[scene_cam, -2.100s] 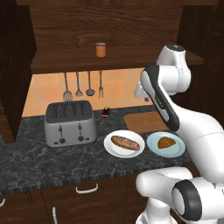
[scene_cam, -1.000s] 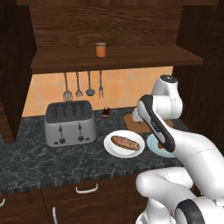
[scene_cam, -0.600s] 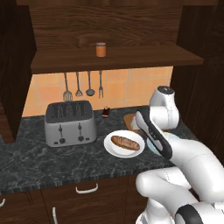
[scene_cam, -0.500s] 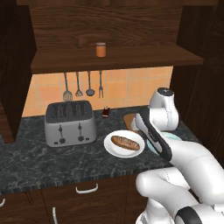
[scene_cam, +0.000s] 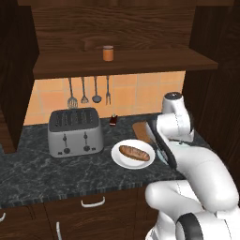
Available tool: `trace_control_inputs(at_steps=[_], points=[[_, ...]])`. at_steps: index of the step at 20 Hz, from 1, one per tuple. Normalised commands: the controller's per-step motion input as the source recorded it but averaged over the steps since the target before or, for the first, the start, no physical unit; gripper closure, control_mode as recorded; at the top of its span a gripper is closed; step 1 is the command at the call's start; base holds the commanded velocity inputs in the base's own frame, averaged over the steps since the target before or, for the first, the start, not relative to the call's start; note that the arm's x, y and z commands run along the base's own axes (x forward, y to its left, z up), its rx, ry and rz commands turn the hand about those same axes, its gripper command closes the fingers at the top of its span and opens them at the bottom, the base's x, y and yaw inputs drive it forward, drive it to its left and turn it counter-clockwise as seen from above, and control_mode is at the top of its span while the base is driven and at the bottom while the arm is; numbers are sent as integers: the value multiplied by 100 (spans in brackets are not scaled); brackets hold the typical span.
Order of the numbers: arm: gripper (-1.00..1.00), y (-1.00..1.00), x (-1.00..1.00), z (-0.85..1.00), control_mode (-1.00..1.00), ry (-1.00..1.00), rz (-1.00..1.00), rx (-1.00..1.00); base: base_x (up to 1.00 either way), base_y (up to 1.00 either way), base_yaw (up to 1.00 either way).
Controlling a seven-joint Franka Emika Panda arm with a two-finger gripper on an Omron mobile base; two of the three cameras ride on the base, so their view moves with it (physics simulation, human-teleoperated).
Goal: From the different types of pastries on the counter, select a croissant and place it on the cutting board. Then retrieve a jar of jam from the cabinet and place it alongside the croissant on the cutting board.
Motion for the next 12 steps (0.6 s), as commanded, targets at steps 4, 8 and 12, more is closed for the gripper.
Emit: trace_control_inputs(at_steps=[4, 8, 12], points=[[-100, -5, -2, 6, -100, 7, -44, 2, 0, 0, 0], [-100, -9, 21, -5, -100, 4, -38, -3, 0, 0, 0], [-100, -16, 28, -17, -100, 9, -51, -4, 0, 0, 0]])
